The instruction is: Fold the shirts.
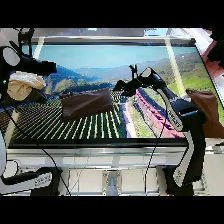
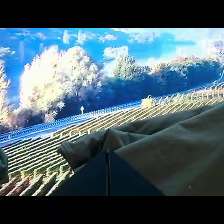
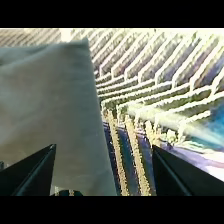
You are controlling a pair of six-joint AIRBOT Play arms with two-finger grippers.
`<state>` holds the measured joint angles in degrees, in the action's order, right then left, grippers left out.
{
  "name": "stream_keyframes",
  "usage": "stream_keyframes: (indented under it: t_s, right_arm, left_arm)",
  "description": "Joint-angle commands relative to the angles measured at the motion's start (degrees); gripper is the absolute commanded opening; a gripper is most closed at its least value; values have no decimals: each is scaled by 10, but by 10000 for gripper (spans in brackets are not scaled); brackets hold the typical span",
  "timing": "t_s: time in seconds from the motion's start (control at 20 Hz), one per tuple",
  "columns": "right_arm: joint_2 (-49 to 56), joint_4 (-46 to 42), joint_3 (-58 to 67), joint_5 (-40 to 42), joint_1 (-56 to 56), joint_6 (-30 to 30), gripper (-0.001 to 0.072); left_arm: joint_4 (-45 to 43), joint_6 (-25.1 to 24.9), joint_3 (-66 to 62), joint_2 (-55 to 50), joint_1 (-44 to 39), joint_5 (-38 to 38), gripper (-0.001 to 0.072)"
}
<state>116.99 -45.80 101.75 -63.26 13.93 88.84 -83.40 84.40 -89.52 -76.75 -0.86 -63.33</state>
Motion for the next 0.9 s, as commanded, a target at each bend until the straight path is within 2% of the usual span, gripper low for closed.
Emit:
stream_keyframes:
  t_s: [0.0,0.15,0.4,0.5,0.65,0.7,0.8,0.85]
  right_arm:
    - [41,92,-5,-3,6,-38,687]
    - [59,159,-5,24,23,-64,687]
    - [64,167,-4,43,59,-57,679]
    - [68,175,-4,36,73,-53,612]
    - [68,212,-4,24,93,-55,596]
    - [68,240,-4,15,96,-71,481]
    - [68,318,-4,-8,99,-133,37]
    - [67,370,-4,-18,98,-160,30]
  left_arm:
    - [11,-1,0,0,0,8,15]
    - [11,-2,0,0,0,7,15]
    - [11,-2,-1,0,0,5,15]
    - [11,-4,0,0,0,2,15]
    - [11,-19,0,0,0,-9,15]
    - [11,-22,0,0,0,-13,15]
    - [11,-22,-1,0,0,-16,15]
    - [11,-22,-1,0,0,-17,15]
